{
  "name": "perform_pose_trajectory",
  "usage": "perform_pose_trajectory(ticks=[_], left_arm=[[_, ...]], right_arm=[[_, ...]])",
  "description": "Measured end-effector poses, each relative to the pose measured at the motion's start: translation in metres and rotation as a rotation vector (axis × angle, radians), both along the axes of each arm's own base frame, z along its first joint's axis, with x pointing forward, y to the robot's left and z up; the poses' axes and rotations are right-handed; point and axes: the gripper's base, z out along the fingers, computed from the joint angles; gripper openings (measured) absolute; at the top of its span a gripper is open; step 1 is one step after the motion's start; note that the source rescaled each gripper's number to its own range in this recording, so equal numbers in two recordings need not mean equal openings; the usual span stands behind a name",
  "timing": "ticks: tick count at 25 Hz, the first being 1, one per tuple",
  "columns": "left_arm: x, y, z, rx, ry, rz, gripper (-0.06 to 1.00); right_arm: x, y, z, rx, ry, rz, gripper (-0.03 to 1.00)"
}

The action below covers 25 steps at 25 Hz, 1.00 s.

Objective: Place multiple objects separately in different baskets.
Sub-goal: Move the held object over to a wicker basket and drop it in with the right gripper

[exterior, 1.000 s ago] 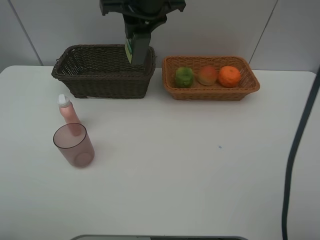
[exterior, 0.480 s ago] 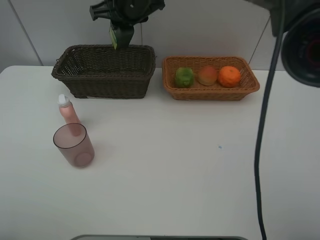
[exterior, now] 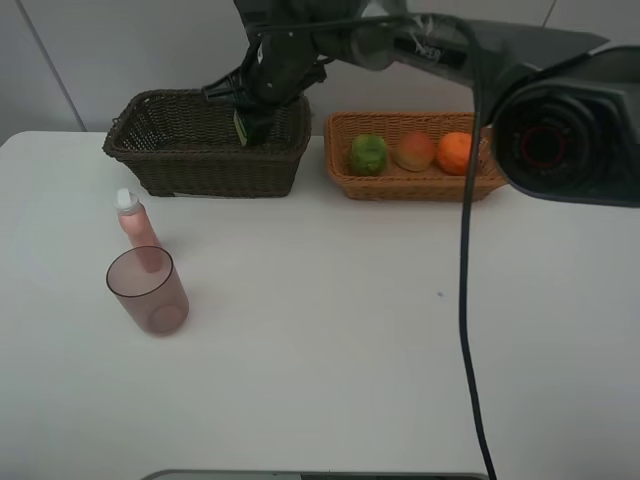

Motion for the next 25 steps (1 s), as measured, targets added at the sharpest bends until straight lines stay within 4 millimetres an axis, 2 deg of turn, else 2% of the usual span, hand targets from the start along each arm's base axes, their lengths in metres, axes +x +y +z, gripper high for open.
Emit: perform_pose_trajectory(ticks=[9, 18, 20, 21, 25], left_arm=[[0.0, 0.0, 0.0, 0.0, 0.0, 0.0, 0.99], [0.0, 0.0, 0.0, 0.0, 0.0, 0.0, 0.99], [0.0, 0.0, 0.0, 0.0, 0.0, 0.0, 0.99], [0.0, 0.0, 0.0, 0.0, 0.0, 0.0, 0.99], [0.0, 0.0, 0.0, 0.0, 0.0, 0.0, 0.99]], right_arm=[[0.009, -0.006, -0.018, -0.01, 0.013, -0.015, 0.02], [0.009, -0.007, -0.02, -0.015, 0.02, -0.017, 0.03], [0.009, -0.007, -0.02, -0.016, 0.019, -0.016, 0.16], [0.009, -0.007, -0.02, -0.015, 0.019, -0.016, 0.3], [0.009, -0.007, -0.016, -0.013, 0.016, -0.017, 0.74]])
